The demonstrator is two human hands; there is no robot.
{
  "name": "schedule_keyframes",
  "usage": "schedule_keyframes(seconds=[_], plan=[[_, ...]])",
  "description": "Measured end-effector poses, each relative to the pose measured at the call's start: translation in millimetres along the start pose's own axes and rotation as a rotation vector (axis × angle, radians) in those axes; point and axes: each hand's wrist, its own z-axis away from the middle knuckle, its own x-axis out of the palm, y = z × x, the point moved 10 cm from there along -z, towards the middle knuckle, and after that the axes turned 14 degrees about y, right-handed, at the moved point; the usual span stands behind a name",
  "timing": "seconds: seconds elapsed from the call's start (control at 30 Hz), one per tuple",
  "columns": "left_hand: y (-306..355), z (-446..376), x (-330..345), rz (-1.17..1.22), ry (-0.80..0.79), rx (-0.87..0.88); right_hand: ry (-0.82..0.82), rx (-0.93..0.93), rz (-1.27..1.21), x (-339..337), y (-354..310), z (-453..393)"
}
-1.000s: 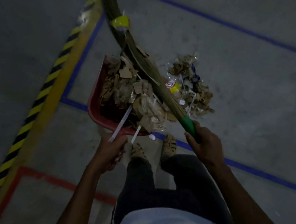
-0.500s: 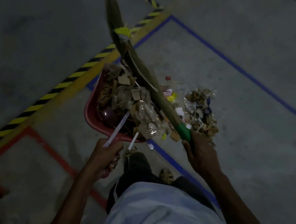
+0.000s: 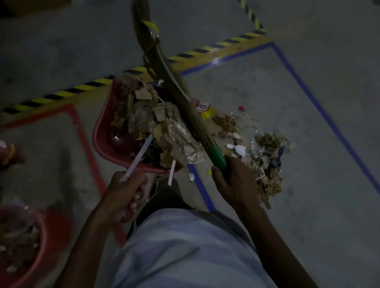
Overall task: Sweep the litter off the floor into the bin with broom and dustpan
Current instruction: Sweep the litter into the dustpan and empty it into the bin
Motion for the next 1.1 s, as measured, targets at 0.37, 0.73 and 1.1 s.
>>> schedule_keyframes(seconds=[0.37,0.73,1.1], plan=[[-61,64,-111,0.343,0.261,-0.049,-0.205,-0.436,-0.096,38,-132,14],[-172,56,-236,0.611,0.388,-0.159,-0.389,-0.656,-0.084,142,-273,90],[-298,-3,-404,0.695,0.385,-0.344,-0.579,-0.652,0.056,310,-408,204]])
